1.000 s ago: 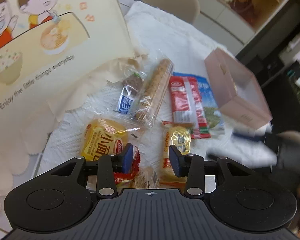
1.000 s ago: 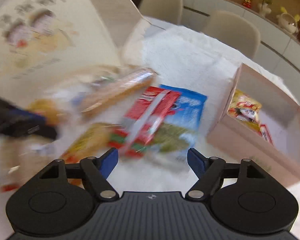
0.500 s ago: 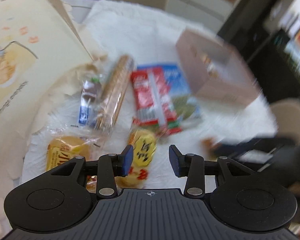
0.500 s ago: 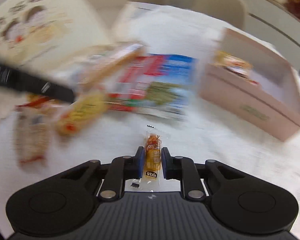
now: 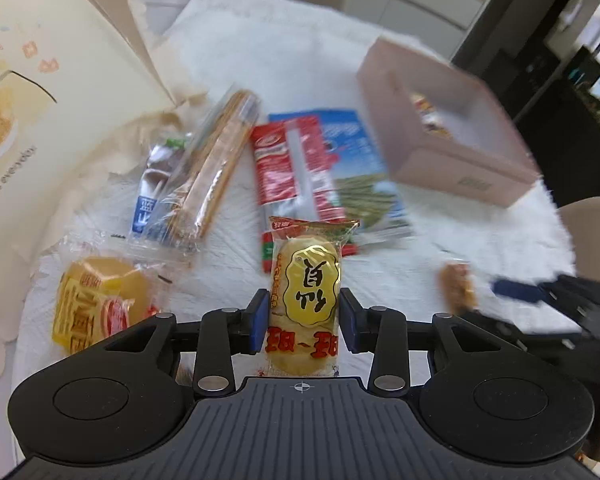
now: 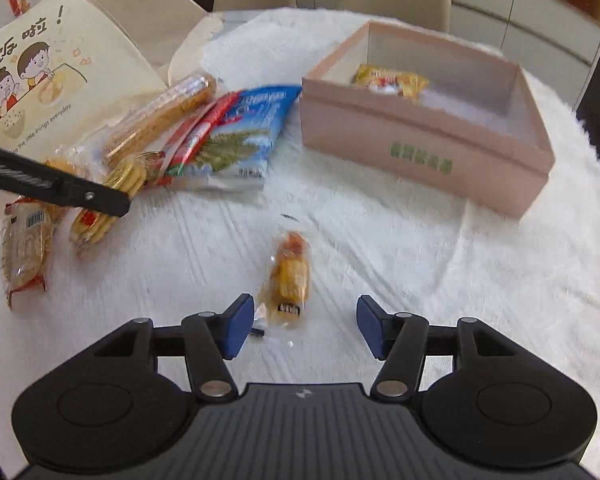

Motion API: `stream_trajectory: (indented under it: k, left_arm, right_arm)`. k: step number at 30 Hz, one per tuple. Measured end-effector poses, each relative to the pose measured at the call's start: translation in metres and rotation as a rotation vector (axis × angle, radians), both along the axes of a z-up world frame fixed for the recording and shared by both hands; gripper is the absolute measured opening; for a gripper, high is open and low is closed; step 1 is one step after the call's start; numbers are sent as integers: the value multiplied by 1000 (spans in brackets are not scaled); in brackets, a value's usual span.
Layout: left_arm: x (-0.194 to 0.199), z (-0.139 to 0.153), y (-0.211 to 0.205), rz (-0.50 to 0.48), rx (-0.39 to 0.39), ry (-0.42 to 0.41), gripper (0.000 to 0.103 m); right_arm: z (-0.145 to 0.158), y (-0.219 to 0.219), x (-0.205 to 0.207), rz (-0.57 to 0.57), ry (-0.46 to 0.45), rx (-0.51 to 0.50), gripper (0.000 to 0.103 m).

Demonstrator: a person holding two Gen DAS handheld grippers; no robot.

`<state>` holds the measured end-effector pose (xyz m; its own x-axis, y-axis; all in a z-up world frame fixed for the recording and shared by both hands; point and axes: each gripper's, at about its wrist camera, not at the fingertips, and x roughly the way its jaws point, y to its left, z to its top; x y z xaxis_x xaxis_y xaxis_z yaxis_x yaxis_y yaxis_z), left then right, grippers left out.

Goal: Organize snacks

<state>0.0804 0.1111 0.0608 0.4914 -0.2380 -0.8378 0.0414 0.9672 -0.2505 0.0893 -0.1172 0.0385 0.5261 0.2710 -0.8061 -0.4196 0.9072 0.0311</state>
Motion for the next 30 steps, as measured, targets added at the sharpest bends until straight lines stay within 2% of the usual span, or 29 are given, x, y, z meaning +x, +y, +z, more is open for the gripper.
stream_trajectory:
  k: [4, 7, 11, 14, 16, 17, 18, 21, 30]
  left_arm:
    - [-32, 8, 4, 35, -80, 10, 41]
    - [-60, 2, 5, 68, -104, 27, 41]
    - [-82, -17, 7, 104, -95, 93, 41]
    - [-92, -25, 10, 110, -90, 120, 41]
    - [-94, -25, 9, 112, -85, 113, 41]
    - [-93, -24, 8, 110, -84, 111, 41]
    - [-94, -23, 8, 106, -86, 108, 41]
    - [-90, -22, 6, 85, -99, 105, 41]
    - [-61, -19, -29, -30, -145, 89, 41]
  right_arm:
    - [14, 31, 6, 4, -127, -7, 64]
    - [23, 61, 21, 94, -105, 45, 67]
    - [23, 105, 51, 100, -77, 64, 67]
    - [8, 153, 77, 107, -40, 3, 67]
    - [-6, 176, 86, 124, -26, -88, 66]
    - [-12, 184, 84, 126, -41, -150, 63]
    - [-11, 186, 80, 126, -65, -177, 53]
    - [-1, 165, 65, 146, -18, -140, 46]
    - [21, 46, 5, 80, 107, -2, 45]
